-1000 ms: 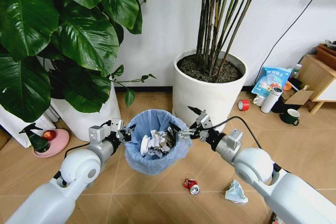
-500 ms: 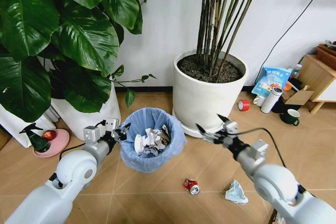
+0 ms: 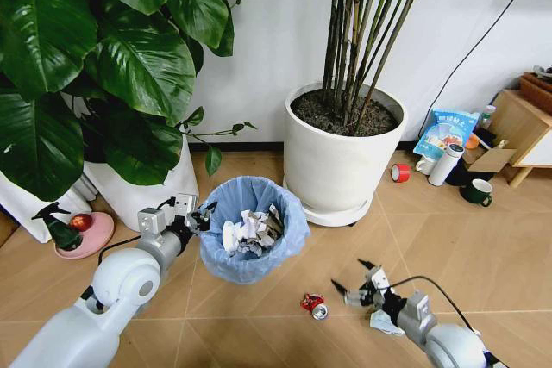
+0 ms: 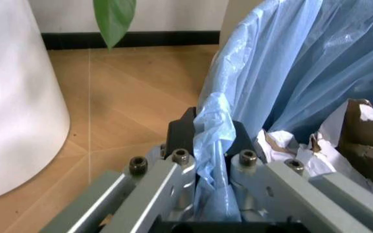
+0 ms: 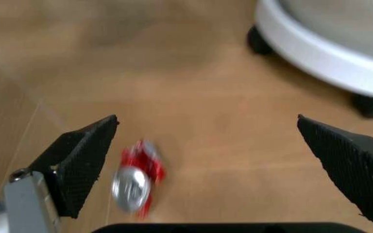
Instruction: Pick up the trash bin and place the garbage on the floor into it.
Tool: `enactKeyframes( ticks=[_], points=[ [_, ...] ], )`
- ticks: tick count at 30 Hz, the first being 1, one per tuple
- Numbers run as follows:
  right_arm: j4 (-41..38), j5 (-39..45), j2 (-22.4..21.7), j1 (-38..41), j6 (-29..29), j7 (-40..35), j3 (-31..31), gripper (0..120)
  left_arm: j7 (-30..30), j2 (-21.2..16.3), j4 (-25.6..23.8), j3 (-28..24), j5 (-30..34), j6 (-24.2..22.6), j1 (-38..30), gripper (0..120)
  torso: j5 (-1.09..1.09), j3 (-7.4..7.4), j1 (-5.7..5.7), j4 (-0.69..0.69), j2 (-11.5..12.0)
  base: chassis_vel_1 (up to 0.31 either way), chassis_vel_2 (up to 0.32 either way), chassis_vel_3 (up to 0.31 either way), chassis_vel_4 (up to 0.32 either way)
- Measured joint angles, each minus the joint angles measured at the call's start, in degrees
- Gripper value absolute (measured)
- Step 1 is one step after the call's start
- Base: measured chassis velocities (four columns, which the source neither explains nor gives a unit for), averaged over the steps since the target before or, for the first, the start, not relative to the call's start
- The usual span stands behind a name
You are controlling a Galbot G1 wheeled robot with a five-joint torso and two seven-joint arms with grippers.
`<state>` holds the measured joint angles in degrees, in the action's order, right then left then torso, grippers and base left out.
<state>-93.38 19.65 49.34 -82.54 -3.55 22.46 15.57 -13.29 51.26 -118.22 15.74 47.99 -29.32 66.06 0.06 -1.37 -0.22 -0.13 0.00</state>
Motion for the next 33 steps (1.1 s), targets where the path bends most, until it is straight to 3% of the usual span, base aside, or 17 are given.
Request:
enactKeyframes(
  ticks=[9, 33],
  points=[
    [7.25, -3.39, 1.16, 5.14, 0.11, 2.86, -7.96, 100, 0.55, 1.44, -0.04, 0.02, -1.13, 0.39, 0.57, 1, -0.02, 0.0, 0.0, 0.0, 0.0, 0.0, 0.0, 0.0, 0.0],
    [21.4, -3.53, 8.24, 18.91, -1.02, 2.15, -18.26, 100, 0.52, 1.48, 0.76, 0.4, -0.96, 0.62, 0.23, 1, 0.0, 0.0, 0.0, 0.0, 0.0, 0.0, 0.0, 0.0, 0.0]
  ],
)
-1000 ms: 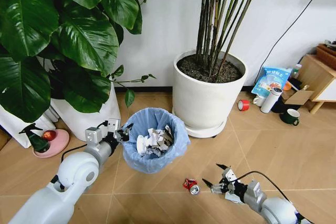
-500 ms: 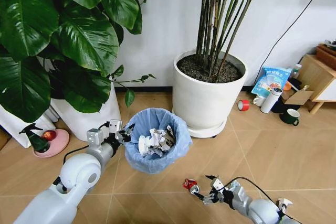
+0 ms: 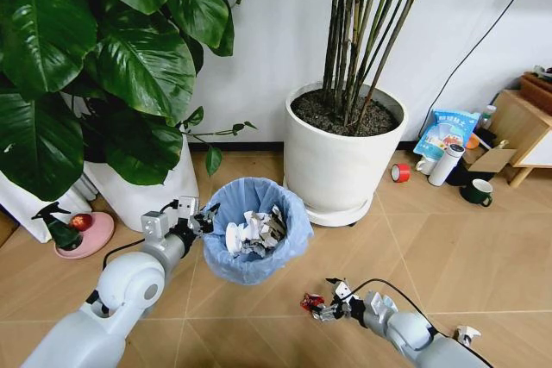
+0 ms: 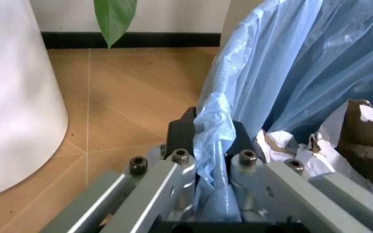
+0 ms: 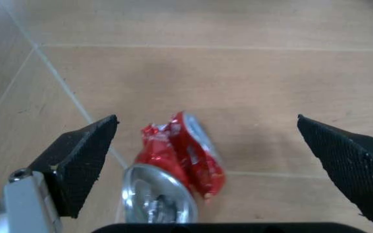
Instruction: Pick up the trash bin and place the garbage on the floor into it.
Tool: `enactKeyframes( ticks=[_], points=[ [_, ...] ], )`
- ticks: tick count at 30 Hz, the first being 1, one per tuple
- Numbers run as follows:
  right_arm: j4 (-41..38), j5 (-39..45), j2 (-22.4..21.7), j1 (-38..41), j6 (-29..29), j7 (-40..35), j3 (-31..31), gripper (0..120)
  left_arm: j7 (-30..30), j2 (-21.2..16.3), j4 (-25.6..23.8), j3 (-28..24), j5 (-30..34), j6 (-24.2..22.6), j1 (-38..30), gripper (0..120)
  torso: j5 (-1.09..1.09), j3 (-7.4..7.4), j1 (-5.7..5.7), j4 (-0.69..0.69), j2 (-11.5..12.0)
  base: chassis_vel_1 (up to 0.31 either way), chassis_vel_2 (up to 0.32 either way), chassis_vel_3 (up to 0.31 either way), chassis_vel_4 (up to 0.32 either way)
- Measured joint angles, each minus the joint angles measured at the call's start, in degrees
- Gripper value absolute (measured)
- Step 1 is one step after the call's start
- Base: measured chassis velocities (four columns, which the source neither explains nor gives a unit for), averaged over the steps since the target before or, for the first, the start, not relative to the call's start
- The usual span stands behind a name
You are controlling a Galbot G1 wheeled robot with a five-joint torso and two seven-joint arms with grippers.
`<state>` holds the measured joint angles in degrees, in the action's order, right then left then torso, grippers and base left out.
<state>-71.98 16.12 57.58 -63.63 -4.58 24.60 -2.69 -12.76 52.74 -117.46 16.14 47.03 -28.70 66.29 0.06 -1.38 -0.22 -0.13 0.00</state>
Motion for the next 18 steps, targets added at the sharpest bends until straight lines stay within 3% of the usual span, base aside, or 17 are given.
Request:
enactKeyframes(
  ticks=[6, 18],
  points=[
    [3.25, -0.48, 2.69, 0.87, -0.05, -0.14, -0.88, 100, 0.09, 0.09, 0.3, -0.04, 0.01, 0.01, -0.29, 1, -0.02, 0.0, 0.0, 0.0, 0.0, 0.0, 0.0, 0.0, 0.0],
    [7.11, -1.55, 3.79, 1.94, -0.9, 0.14, -0.68, 94, 0.12, -0.18, 0.43, 0.11, 0.1, 0.05, -0.21, 1, -0.01, 0.0, 0.0, 0.0, 0.0, 0.0, 0.0, 0.0, 0.0]
  ],
)
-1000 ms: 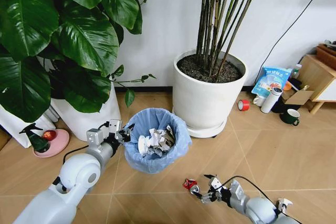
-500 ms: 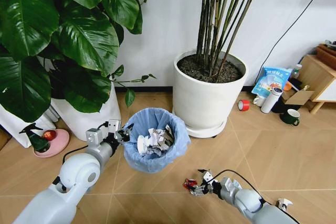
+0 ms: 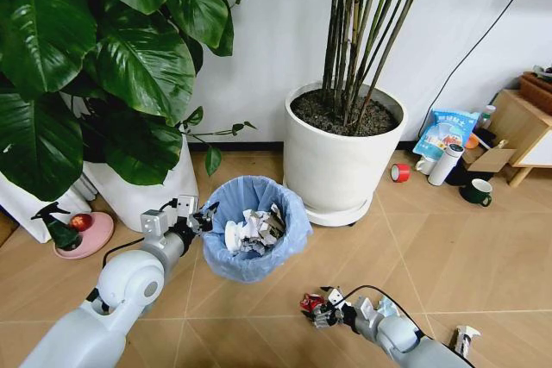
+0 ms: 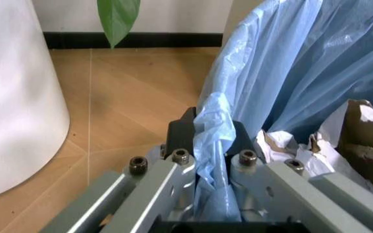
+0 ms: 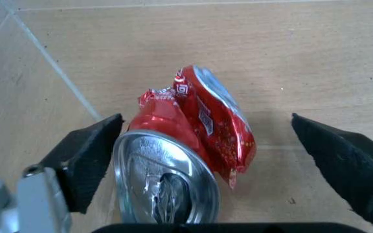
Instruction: Pick up the trash bin and place the garbage on the floor into it.
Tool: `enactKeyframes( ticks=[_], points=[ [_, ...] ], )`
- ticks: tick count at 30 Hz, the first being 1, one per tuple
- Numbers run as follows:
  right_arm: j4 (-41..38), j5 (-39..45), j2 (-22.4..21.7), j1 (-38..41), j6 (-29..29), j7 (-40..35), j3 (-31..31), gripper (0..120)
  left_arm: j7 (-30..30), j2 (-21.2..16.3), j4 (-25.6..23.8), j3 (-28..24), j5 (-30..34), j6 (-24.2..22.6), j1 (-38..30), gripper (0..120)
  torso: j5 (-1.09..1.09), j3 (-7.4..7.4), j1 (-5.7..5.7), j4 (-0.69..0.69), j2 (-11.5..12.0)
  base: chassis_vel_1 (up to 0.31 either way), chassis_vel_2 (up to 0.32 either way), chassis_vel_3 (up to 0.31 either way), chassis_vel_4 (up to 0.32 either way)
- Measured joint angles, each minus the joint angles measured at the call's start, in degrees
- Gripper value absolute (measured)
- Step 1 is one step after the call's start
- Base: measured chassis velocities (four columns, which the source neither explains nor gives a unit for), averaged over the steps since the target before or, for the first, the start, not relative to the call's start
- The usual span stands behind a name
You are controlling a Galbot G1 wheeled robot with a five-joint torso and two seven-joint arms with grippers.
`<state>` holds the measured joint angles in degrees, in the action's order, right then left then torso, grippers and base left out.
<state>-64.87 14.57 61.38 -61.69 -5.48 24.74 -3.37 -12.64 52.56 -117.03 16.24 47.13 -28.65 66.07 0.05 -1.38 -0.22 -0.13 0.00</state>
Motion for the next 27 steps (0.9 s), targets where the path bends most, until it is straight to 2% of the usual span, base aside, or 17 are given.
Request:
enactKeyframes(
  ticks=[11, 14, 15, 16, 19, 23, 27],
  points=[
    [1.8, -0.94, 1.87, 0.58, -0.38, 0.26, -0.16, 86, 0.01, -0.27, 0.0, 0.09, 0.04, 0.08, 0.02, 1, 0.0, 0.0, 0.0, 0.0, 0.0, 0.0, 0.0, 0.0, 0.0],
    [3.06, -1.46, 2.59, 0.84, -0.96, 0.27, 0.22, 77, 0.01, -0.45, -0.16, 0.17, 0.11, 0.13, 0.03, 1, 0.01, 0.01, 0.0, 0.0, 0.0, 0.0, 0.0, 0.0, 0.0],
    [3.46, -1.7, 2.8, 0.91, -1.24, 0.23, 0.48, 71, 0.01, -0.47, -0.22, 0.17, 0.11, 0.14, 0.08, 1, 0.02, 0.01, 0.0, -0.01, 0.0, 0.0, 0.0, 0.0, 0.0],
    [3.46, -1.7, 2.8, 0.91, -1.24, 0.23, 0.48, 71, 0.01, -0.47, -0.22, 0.17, 0.11, 0.14, 0.08, 1, 0.02, 0.01, 0.0, -0.01, 0.0, 0.0, 0.0, 0.0, 0.0],
    [3.76, -1.88, 3.01, 0.93, -1.45, 0.11, 0.91, 57, 0.01, -0.5, -0.31, 0.18, 0.11, 0.17, 0.2, 1, 0.02, 0.01, 0.01, -0.01, -0.01, 0.0, 0.0, 0.0, 0.0],
    [3.73, -2.0, 3.36, 0.75, -1.48, 0.06, 1.24, 49, 0.01, -0.57, -0.38, 0.18, 0.11, 0.19, 0.19, 1, 0.0, 0.01, 0.01, 0.0, -0.01, 0.0, 0.0, 0.0, 0.0],
    [3.72, -2.18, 3.57, 0.62, -1.56, 0.06, 1.45, 46, 0.01, -0.64, -0.46, 0.28, 0.1, 0.25, 0.17, 1, -0.01, 0.01, 0.01, 0.0, -0.01, 0.0, 0.0, 0.0, 0.0]
  ],
)
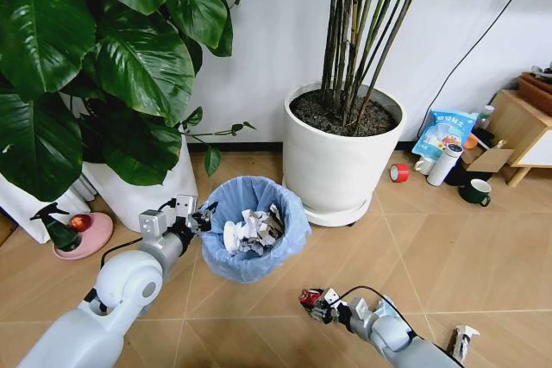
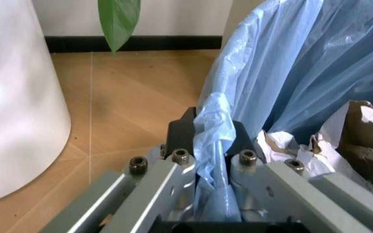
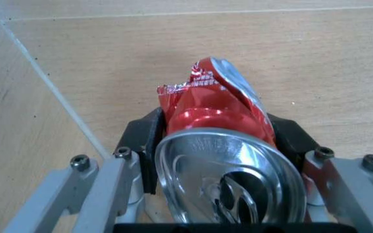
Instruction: Pick up the trash bin and place the garbage on the floor into it.
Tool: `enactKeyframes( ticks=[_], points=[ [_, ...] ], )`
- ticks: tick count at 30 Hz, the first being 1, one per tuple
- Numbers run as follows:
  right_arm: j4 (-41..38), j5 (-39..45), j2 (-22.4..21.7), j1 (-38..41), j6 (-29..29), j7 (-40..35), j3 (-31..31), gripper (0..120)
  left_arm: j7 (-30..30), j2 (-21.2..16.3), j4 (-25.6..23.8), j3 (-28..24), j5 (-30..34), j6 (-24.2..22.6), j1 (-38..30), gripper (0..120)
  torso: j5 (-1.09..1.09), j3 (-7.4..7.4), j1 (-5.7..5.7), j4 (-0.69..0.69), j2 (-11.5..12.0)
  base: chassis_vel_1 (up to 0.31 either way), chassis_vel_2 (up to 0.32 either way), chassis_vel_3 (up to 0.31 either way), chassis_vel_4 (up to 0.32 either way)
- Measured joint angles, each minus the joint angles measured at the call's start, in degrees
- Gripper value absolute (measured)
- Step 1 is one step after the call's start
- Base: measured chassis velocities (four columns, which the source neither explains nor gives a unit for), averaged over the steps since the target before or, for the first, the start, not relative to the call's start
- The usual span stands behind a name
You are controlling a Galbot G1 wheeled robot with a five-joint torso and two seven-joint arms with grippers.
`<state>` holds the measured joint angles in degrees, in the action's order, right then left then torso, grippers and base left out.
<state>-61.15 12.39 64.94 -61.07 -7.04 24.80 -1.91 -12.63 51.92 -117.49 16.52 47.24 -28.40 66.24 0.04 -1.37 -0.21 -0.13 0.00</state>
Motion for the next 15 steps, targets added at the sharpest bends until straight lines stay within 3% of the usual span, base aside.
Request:
enactKeyframes(
  ticks=[9, 15],
  points=[
    [-1.19, 0.2, 0.39, -0.44, -0.01, -0.73, 2.23, 45, -0.02, -0.24, -0.32, 0.22, -0.02, 0.07, 0.33, 1, -0.05, -0.02, -0.01, 0.02, 0.01, 0.0, 0.0, 0.0, 0.0],
    [-9.23, 3.79, -1.13, -1.9, 0.25, -3.36, 7.76, 45, -0.19, -0.66, -0.34, 0.42, -0.02, 0.08, 0.35, 1, 0.0, -0.02, -0.01, 0.01, 0.01, 0.0, 0.0, 0.0, 0.0]
  ],
)
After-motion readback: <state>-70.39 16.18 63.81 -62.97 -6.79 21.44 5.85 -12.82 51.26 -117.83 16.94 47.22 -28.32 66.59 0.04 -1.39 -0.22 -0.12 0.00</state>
